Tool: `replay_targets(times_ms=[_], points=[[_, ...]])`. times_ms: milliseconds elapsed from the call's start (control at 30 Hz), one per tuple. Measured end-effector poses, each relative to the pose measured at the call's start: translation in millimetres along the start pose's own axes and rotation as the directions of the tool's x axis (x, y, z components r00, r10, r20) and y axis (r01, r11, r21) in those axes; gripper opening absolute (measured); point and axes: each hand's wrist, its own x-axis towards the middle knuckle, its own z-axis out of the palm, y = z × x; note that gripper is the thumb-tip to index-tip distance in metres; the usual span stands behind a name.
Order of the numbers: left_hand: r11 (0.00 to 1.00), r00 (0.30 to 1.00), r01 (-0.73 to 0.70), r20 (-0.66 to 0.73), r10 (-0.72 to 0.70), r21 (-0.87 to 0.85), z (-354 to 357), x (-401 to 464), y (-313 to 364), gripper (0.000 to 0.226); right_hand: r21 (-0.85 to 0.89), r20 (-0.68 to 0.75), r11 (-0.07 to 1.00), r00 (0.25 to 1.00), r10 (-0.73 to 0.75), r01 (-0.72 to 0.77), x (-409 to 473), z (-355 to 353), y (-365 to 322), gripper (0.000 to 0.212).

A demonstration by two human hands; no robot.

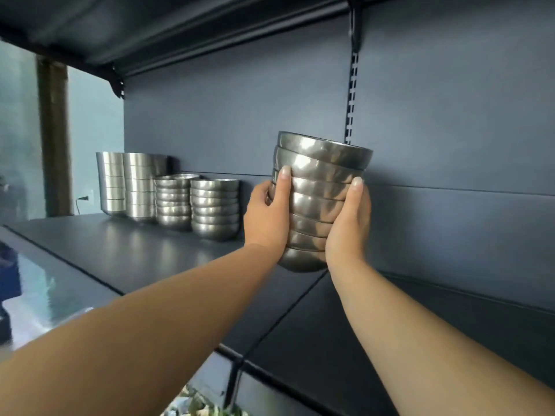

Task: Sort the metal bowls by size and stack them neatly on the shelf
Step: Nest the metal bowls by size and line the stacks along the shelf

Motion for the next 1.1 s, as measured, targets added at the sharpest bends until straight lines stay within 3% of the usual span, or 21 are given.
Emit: replay_targets(times_ms=[200,333,500,600,667,833,967,1100], points=[[0.998,0.999,0.052,0.008,-0.052,-0.033,-85.3,59.2,-47.9,0.086,-0.052,0.011,0.999,1.0,0.014,-0.013,-24.8,95.9,39.8,0.035],[0.992,0.994,0.104,0.052,-0.1,-0.07,-100.5,91.5,-69.8,0.08,-0.103,-0.017,0.994,0.999,0.041,-0.042,-13.2,127.0,61.0,0.039],[0.979,0.981,0.159,0.132,-0.142,-0.126,-87.9,133.0,-98.8,0.079,-0.209,-0.03,0.978,0.999,-0.018,0.011,21.8,144.8,93.4,0.071],[0.981,0.972,0.169,0.18,-0.15,-0.094,-70.3,150.6,-116.5,0.084,-0.23,-0.091,0.972,0.996,0.016,-0.036,39.2,141.8,110.7,0.062],[0.978,0.958,0.189,0.236,-0.165,-0.087,-61.3,161.5,-131.7,0.083,-0.245,-0.145,0.966,0.988,0.043,-0.078,46.8,140.6,123.8,0.067],[0.973,0.94,0.205,0.3,-0.165,-0.104,-45.1,181.0,-156.3,0.059,-0.317,-0.206,0.944,0.978,0.028,-0.094,64.0,141.0,140.1,0.069],[0.943,0.912,0.278,0.359,-0.198,-0.185,-44.5,194.4,-168.5,0.083,-0.386,-0.233,0.92,0.972,-0.027,-0.067,65.5,150.1,141.4,0.092],[0.933,0.897,0.295,0.396,-0.196,-0.207,-46.9,196.9,-175.0,0.083,-0.397,-0.252,0.914,0.967,-0.028,-0.077,63.9,151.9,144.3,0.073]])
